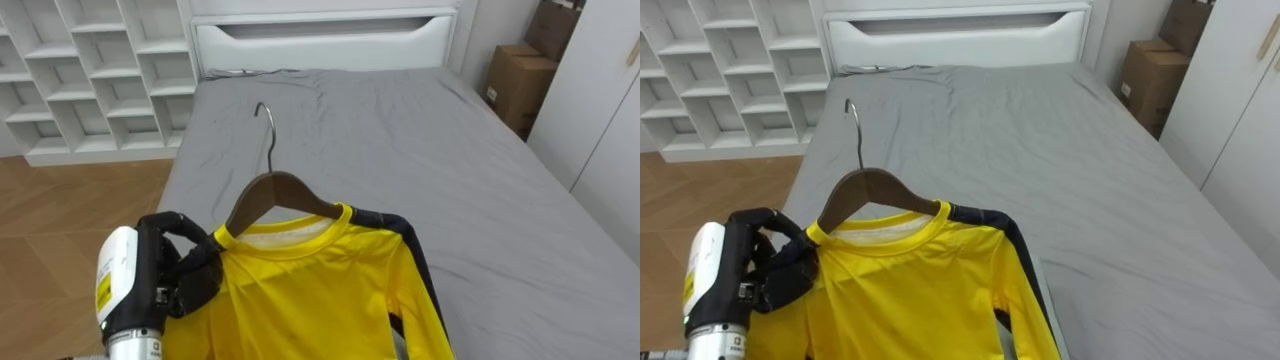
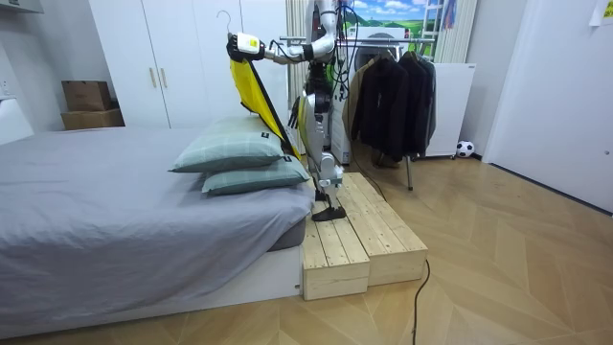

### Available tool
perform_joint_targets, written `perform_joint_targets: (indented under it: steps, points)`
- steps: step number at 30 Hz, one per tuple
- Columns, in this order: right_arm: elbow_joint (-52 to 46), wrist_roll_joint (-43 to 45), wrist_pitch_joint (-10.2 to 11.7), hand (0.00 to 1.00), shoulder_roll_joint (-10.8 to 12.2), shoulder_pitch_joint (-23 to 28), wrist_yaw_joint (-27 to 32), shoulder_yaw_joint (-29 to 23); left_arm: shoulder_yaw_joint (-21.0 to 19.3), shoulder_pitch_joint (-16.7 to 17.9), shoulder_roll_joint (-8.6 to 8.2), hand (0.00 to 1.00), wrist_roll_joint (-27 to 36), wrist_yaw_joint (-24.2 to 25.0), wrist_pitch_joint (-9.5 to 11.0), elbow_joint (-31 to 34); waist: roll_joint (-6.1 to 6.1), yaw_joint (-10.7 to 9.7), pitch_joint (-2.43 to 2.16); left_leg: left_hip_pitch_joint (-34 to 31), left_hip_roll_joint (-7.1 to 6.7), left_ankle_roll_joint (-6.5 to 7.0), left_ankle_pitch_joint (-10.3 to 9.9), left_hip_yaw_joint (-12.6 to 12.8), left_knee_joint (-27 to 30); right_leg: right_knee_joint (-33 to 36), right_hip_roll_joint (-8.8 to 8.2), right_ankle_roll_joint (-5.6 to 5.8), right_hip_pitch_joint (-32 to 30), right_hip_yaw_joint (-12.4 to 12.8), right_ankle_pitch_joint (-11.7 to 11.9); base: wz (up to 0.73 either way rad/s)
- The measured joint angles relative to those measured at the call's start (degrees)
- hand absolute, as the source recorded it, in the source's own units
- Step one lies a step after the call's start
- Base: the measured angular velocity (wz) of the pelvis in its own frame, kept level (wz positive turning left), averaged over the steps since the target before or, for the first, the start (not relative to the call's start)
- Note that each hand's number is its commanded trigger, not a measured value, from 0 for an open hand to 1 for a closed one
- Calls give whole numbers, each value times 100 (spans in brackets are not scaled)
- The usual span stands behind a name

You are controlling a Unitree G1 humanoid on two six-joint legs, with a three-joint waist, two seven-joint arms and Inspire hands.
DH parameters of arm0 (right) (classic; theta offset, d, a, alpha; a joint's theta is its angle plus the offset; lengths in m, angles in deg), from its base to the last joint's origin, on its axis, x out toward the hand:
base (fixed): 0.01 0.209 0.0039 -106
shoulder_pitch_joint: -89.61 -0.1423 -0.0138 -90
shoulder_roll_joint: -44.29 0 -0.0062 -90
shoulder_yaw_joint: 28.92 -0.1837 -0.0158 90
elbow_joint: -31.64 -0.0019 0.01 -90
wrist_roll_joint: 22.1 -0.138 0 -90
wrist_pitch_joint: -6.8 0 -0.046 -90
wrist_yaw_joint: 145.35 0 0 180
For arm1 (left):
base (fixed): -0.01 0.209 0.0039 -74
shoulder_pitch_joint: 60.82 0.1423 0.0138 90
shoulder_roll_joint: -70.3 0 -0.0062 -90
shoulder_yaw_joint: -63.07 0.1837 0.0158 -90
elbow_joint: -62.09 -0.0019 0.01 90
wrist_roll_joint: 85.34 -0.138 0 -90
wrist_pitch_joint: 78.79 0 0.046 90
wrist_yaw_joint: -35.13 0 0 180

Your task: Hang clothes

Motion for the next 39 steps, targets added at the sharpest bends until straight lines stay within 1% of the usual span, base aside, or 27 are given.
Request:
perform_joint_targets:
  steps: [3,4,5,6,7,8,9,10,11,13,14,16,18,20,24,28,32,34,36,39]
  points:
    - [-202,497,2,0,-30,8,304,-46,-7,54,23,100,3,-53,52,14,-20,32,3,-26,-1,0,0,11,0,7,-3,0,-11,7,0,0]
    - [-307,889,-13,0,-66,7,449,-96,-7,49,58,100,2,-68,90,20,-43,28,-3,-38,-3,0,0,10,3,18,-5,1,-23,7,-1,0]
    - [-413,1113,-22,0,-92,8,527,-112,-8,48,93,100,2,-92,104,41,-53,31,3,-42,-3,1,1,9,7,32,-6,3,-29,7,-3,0]
    - [-637,1528,-17,0,-152,4,691,-153,-8,43,162,100,-4,-118,115,91,-74,30,14,-55,-4,1,1,9,15,38,-7,4,-41,7,-4,0]
    - [-782,1883,0,0,-228,-28,851,-161,-7,40,199,100,-18,-143,131,120,-102,29,8,-62,-5,1,1,9,35,46,-9,4,-44,8,-4,0]
    - [-840,2030,13,0,-258,-37,931,-188,-7,40,207,100,-29,-151,141,124,-118,27,0,-60,-5,1,1,9,39,44,-9,4,-40,9,-4,0]
    - [-866,2264,77,0,-309,-64,1091,-217,-7,39,222,100,-62,-154,144,125,-155,20,-18,-55,-4,1,1,9,40,33,-7,4,-28,8,-4,0]
    - [-967,2493,70,0,-359,-61,1212,-233,-11,40,246,100,-70,-155,144,126,-194,54,-45,-46,-2,1,1,9,42,33,-4,4,-19,10,-4,0]
    - [-1080,2628,52,0,-372,-48,1260,-287,-27,40,255,100,-76,-157,144,126,-204,87,-49,-44,0,1,1,10,41,36,-1,3,-21,19,-4,-4]
    - [-1587,3294,65,0,-376,-45,1516,-690,-106,41,310,100,-34,-179,144,126,-239,72,-24,-47,-1,1,1,10,41,41,-2,2,-27,19,-3,0]
    - [-1704,3377,65,0,-390,-36,1603,-735,-108,40,328,100,-13,-190,144,126,-248,73,-22,-47,-2,1,1,9,41,41,-2,3,-26,18,-3,4]
    - [-2272,3917,79,0,-397,67,1930,-946,-139,41,341,100,-63,-262,144,126,-272,93,-22,-52,-4,1,0,6,37,34,-7,4,-27,5,-3,0]
    - [-2626,4268,82,0,-395,106,2119,-1003,-178,42,341,100,-60,-263,142,152,-280,115,-25,-57,-4,1,0,0,33,31,-6,4,-29,4,-3,0]
    - [-3128,4532,87,0,-396,158,2276,-1109,-198,51,340,100,-62,-262,141,287,-271,132,-25,-47,-4,1,0,0,21,38,-8,4,-35,5,-4,0]
    - [-3799,4778,114,0,-396,169,2518,-1119,-204,52,334,100,-64,-254,140,452,-265,143,-26,-26,-4,1,0,-1,22,43,-10,5,-24,15,-4,-1]
    - [-4673,5289,120,0,-392,400,2615,-1069,-211,112,288,100,-36,-200,130,520,-223,171,-16,43,-5,1,0,16,20,86,-14,5,-13,49,-6,-6]
    - [-5060,5535,118,0,-392,397,2632,-923,-197,111,232,100,2,-145,130,524,-186,161,-12,43,-6,1,0,27,15,102,-18,6,-23,50,-6,-1]
    - [-5213,5596,125,0,-387,396,2653,-863,-189,111,150,100,3,-123,130,524,-147,163,-13,38,-5,3,-1,25,12,111,-16,5,-22,45,-6,0]
    - [-5313,5659,123,0,-373,396,2660,-862,-190,111,109,100,7,-106,129,524,-107,175,-11,35,-5,5,-2,25,8,121,-16,6,-24,45,-6,0]
    - [-5543,5810,106,0,-358,396,2660,-747,-189,111,106,100,9,-17,129,524,-55,179,-35,41,-1,5,-2,27,8,132,-11,5,-21,47,-6,0]
